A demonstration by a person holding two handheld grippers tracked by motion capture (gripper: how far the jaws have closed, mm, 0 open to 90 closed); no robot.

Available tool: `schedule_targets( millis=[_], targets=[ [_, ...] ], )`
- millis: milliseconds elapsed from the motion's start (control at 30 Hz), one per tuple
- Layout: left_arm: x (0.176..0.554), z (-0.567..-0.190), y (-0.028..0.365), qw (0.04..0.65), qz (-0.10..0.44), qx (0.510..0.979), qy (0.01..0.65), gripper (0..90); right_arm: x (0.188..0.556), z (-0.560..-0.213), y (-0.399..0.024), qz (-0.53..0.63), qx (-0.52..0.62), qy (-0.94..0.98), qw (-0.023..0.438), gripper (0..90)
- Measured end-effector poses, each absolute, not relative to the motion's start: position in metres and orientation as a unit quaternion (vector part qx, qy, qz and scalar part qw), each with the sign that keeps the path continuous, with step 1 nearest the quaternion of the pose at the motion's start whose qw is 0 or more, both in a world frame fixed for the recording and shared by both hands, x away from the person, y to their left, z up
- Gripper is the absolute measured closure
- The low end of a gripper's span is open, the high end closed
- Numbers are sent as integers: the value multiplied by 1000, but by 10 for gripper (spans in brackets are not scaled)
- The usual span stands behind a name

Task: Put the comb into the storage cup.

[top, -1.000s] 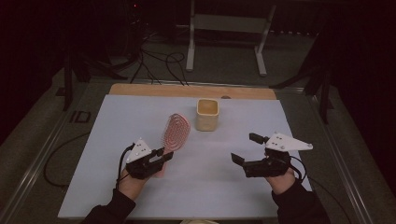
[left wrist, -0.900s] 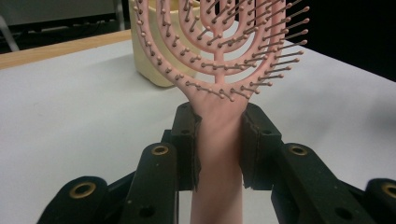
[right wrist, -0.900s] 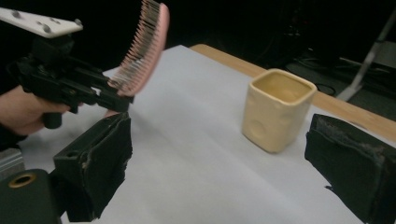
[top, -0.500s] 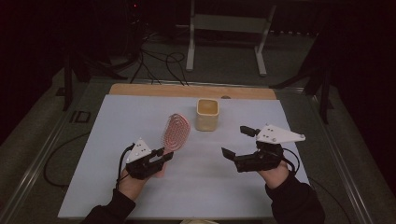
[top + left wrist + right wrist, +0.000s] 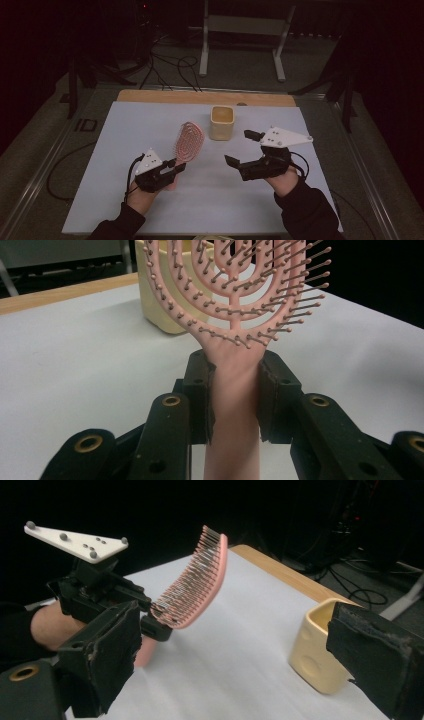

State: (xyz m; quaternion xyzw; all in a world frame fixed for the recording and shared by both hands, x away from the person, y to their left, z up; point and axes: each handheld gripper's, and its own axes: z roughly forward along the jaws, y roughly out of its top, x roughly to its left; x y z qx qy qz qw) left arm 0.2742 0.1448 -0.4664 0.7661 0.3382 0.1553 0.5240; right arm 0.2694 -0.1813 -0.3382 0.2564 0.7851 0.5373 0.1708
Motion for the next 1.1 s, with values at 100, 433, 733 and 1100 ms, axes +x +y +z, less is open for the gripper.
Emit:
schedule_targets(
  millis=[100,433,733,1100],
  targets=[
    [274,-466,145,525,155,766,338,708,271,-338,-176,539,253,786,167,74],
    [274,-466,143,525,153,768,334,708,279,-338,-159,547,264,778,160,74],
    [273,-466,142,525,154,769,331,708,287,-341,-145,552,277,772,151,74],
    [272,-466,142,528,155,770,325,708,298,-347,-129,556,293,768,122,74]
  ],
)
